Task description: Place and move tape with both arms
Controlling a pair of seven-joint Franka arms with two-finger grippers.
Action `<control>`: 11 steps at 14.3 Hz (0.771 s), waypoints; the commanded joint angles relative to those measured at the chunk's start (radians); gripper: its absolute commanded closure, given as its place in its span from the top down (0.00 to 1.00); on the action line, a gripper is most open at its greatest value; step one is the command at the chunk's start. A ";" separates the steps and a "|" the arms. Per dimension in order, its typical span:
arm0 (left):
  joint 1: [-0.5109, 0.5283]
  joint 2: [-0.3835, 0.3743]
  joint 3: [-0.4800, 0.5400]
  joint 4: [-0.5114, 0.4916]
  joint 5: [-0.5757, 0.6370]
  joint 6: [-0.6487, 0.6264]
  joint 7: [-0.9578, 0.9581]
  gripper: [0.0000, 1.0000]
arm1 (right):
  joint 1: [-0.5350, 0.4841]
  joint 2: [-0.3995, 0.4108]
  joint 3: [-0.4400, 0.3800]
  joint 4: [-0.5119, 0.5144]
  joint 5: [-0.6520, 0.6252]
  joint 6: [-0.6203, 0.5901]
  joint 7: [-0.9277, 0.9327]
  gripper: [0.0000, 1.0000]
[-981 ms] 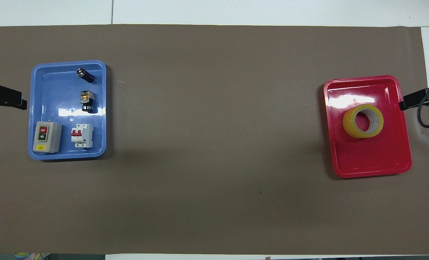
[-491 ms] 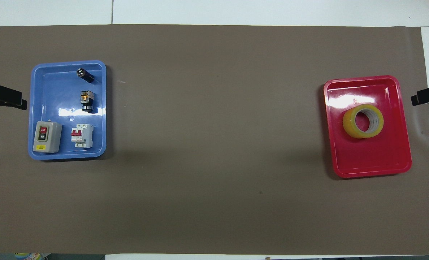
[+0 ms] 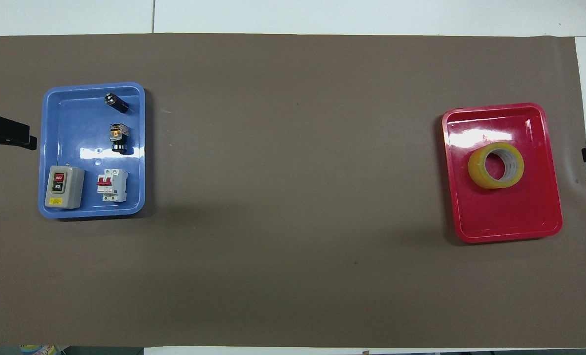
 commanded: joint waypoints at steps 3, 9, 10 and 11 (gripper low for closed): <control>0.004 -0.022 0.001 -0.024 -0.015 0.009 0.010 1.00 | 0.020 -0.035 0.013 -0.071 -0.044 0.044 0.021 1.00; 0.004 -0.022 0.001 -0.024 -0.015 0.009 0.010 1.00 | 0.029 -0.046 0.015 -0.082 -0.081 0.022 0.021 1.00; 0.004 -0.022 0.001 -0.024 -0.015 0.009 0.010 1.00 | 0.023 -0.044 0.015 -0.081 -0.079 0.026 0.021 1.00; 0.004 -0.022 0.001 -0.024 -0.015 0.009 0.010 1.00 | 0.020 -0.044 0.015 -0.081 -0.079 0.031 0.021 1.00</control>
